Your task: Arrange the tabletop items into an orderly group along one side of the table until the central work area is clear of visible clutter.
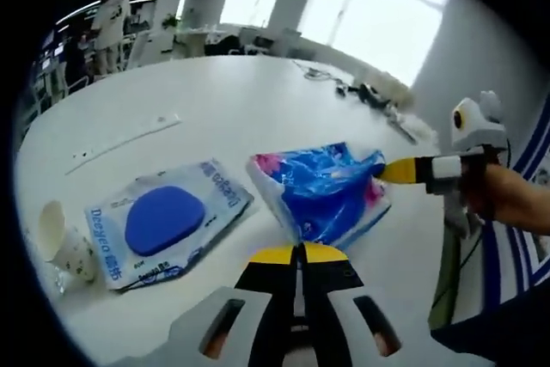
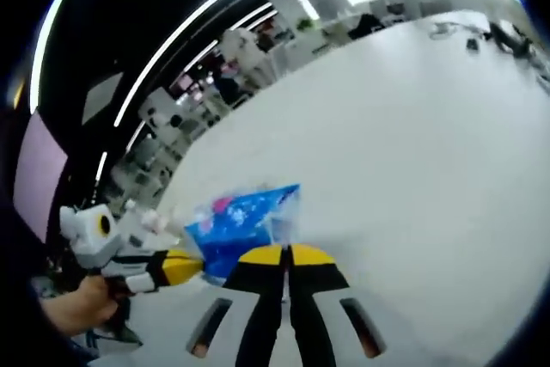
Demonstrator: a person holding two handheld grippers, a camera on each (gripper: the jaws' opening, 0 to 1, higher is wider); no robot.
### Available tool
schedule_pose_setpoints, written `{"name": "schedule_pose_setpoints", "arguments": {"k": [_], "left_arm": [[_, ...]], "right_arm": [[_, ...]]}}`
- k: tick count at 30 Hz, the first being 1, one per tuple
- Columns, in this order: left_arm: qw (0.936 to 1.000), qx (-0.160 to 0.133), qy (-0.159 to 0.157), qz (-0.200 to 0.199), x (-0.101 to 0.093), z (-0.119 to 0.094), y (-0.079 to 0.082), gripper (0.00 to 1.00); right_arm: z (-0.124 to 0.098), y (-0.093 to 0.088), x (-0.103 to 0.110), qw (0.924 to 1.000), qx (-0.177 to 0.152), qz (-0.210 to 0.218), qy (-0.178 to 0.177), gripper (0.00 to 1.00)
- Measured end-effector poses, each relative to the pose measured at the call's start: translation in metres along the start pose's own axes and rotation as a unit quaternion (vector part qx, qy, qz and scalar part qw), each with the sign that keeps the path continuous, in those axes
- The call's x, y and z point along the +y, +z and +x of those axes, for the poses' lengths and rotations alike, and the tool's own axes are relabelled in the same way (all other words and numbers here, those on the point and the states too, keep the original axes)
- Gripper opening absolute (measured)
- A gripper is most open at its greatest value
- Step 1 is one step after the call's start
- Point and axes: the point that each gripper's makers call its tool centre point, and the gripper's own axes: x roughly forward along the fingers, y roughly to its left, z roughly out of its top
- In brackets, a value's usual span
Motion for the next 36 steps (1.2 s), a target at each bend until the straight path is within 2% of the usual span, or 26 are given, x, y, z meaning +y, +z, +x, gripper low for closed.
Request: {"name": "schedule_pose_setpoints", "arguments": {"k": [11,20,31,36], "left_arm": [[0.9994,-0.003,0.007,-0.033,0.005,0.021,0.014,0.01],[0.9992,0.001,0.012,-0.039,0.004,0.038,0.026,0.01],[0.9961,-0.001,0.020,-0.086,0.009,0.060,0.030,0.00],[0.9948,0.005,0.026,-0.098,0.012,0.067,0.023,0.00]], "right_arm": [[0.007,0.019,0.003,0.9998,0.009,-0.016,0.012,0.00],[0.018,0.033,-0.014,0.9997,0.012,-0.018,0.011,0.00],[0.038,0.045,-0.037,0.9998,0.015,-0.012,0.010,0.00],[0.048,0.043,-0.040,0.9995,0.025,-0.016,0.012,0.00]]}}
